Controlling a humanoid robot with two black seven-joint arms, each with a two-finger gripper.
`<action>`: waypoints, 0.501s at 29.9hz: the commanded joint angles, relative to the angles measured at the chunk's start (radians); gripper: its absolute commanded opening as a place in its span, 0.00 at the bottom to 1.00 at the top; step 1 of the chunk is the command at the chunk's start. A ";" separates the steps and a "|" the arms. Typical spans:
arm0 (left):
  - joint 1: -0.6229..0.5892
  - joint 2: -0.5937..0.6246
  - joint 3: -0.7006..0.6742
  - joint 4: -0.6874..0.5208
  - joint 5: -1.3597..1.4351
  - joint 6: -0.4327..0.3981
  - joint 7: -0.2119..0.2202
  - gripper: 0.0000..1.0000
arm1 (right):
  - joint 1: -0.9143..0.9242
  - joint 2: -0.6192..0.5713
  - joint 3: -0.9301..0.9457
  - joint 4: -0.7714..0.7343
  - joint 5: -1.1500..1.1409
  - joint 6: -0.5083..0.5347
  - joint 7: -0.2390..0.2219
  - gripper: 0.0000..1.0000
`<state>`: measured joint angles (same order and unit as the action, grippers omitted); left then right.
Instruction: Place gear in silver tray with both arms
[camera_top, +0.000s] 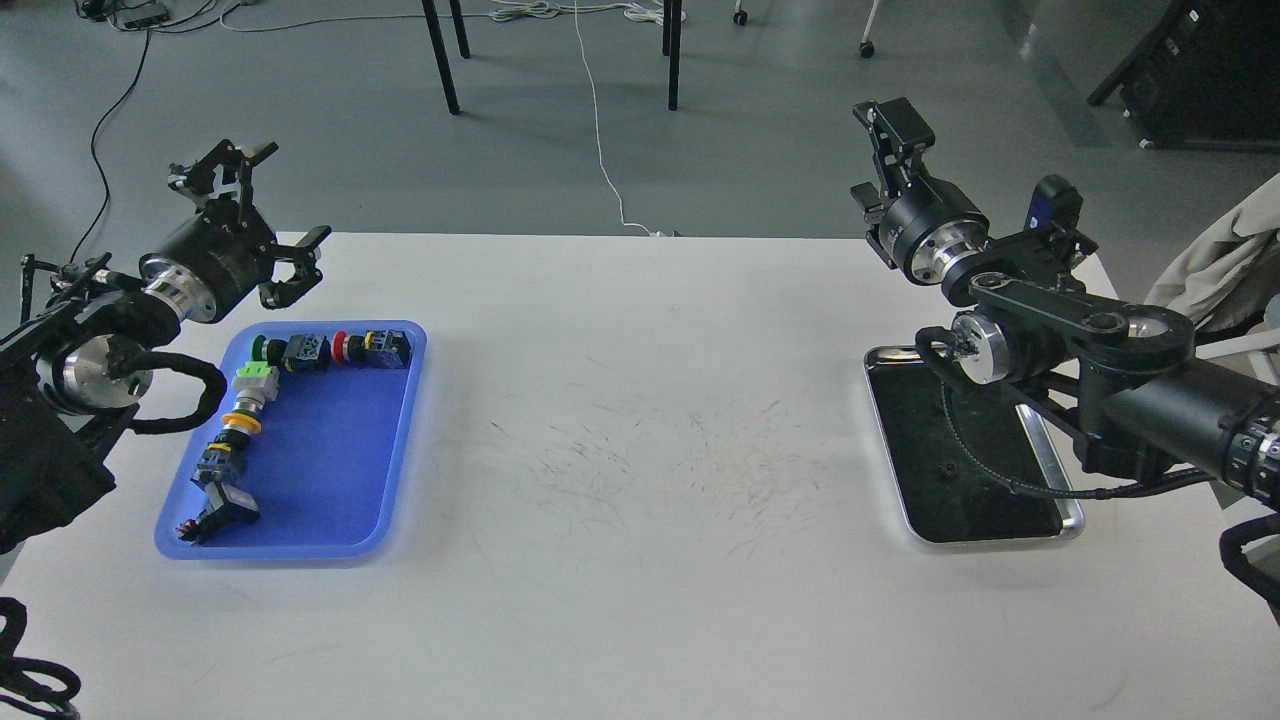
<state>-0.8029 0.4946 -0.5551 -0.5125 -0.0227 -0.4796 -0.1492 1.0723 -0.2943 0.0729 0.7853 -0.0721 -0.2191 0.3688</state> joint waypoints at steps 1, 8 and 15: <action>-0.013 -0.014 -0.012 0.003 -0.013 0.018 0.002 0.98 | -0.005 0.041 0.085 -0.029 0.053 0.009 -0.008 0.98; -0.016 -0.024 -0.016 0.006 -0.020 0.030 0.016 0.98 | -0.006 0.073 0.097 -0.069 0.083 0.010 -0.056 0.99; -0.018 -0.054 -0.014 0.006 -0.020 0.052 0.017 0.98 | -0.005 0.089 0.125 -0.071 0.115 0.010 -0.073 0.99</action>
<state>-0.8194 0.4579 -0.5697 -0.5052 -0.0429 -0.4395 -0.1321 1.0661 -0.2127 0.1887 0.7167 0.0236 -0.2112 0.3019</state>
